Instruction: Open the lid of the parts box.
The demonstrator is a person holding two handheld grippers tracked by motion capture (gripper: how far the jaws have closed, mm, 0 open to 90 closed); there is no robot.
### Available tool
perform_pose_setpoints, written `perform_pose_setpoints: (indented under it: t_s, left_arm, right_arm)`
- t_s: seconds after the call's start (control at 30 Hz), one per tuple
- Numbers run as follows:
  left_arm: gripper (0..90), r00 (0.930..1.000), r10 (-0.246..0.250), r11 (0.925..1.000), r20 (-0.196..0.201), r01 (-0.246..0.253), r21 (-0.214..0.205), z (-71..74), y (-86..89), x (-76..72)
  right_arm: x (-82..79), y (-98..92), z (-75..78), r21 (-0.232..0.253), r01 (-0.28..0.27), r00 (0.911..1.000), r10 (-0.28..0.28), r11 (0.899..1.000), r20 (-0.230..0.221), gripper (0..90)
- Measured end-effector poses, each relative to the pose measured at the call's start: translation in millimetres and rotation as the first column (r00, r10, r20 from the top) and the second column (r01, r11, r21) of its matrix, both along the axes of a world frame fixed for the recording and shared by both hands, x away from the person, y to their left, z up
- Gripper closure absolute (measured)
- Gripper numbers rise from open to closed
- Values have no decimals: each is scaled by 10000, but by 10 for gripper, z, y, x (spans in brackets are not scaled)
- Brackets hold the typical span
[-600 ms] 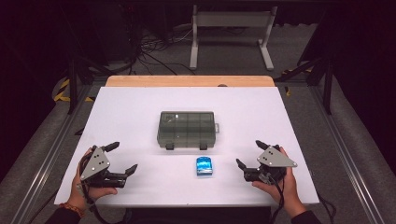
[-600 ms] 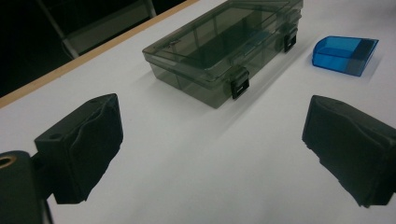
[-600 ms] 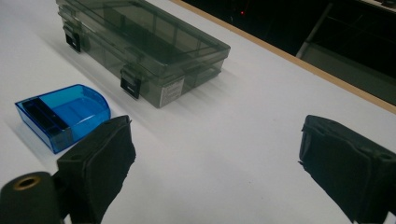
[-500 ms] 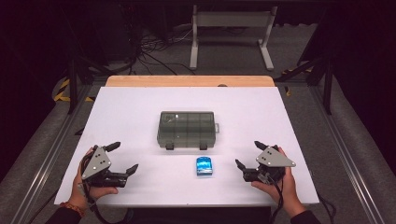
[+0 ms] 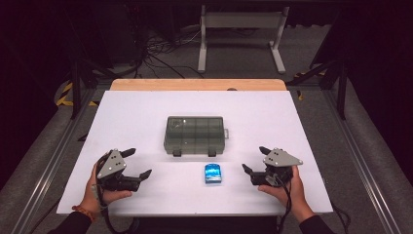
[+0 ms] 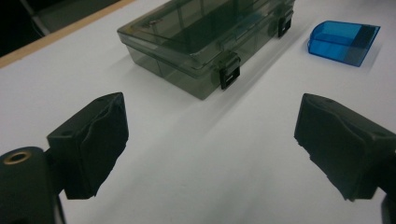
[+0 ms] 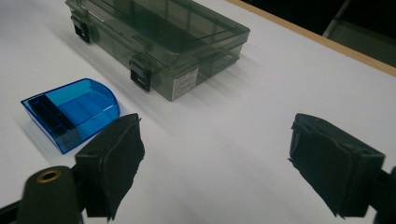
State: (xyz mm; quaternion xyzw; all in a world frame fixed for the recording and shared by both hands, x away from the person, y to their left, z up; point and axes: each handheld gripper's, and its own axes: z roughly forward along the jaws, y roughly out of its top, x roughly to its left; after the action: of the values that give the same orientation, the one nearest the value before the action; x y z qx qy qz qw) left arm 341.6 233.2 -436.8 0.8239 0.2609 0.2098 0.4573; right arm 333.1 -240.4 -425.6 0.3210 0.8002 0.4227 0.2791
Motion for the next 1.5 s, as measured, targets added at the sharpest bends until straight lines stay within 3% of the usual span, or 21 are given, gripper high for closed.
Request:
perform_pose_setpoints:
  t_s: [0.27,0.37,0.47,0.63,0.7,0.9,1.07,1.5]
  left_arm:
    - [164,9948,-206,9990,-1000,244,367,-40,-235,389]
    - [217,9930,-121,9962,-1179,222,848,-81,-355,528]
    - [257,9893,-131,9966,-1450,247,787,-106,-410,628]
    - [356,9855,-300,9958,-1672,440,808,-132,-495,721]
    - [391,9847,-294,9953,-1715,447,859,-141,-512,735]
    - [465,9812,-287,9958,-1907,446,798,-159,-505,748]
    - [557,9825,-280,9960,-1842,430,783,-157,-509,754]
    - [598,9824,-347,9966,-1834,479,678,-152,-505,755]
  right_arm:
    - [362,311,-9,-654,-594,9956,543,9961,-769,266]
    - [483,429,-11,-569,-882,9915,822,9945,-1008,279]
    - [597,536,-27,-415,-1122,9854,1057,9928,-1337,298]
    - [708,673,-87,-634,-1353,9769,1224,9888,-1753,384]
    - [727,703,-109,-687,-1424,9726,1266,9874,-1951,430]
    - [734,730,-125,-677,-1377,9722,1218,9882,-1998,526]
    - [732,712,-129,-549,-1285,9720,1148,9902,-2049,586]
    - [717,706,-126,-642,-1148,9750,1000,9913,-1986,659]
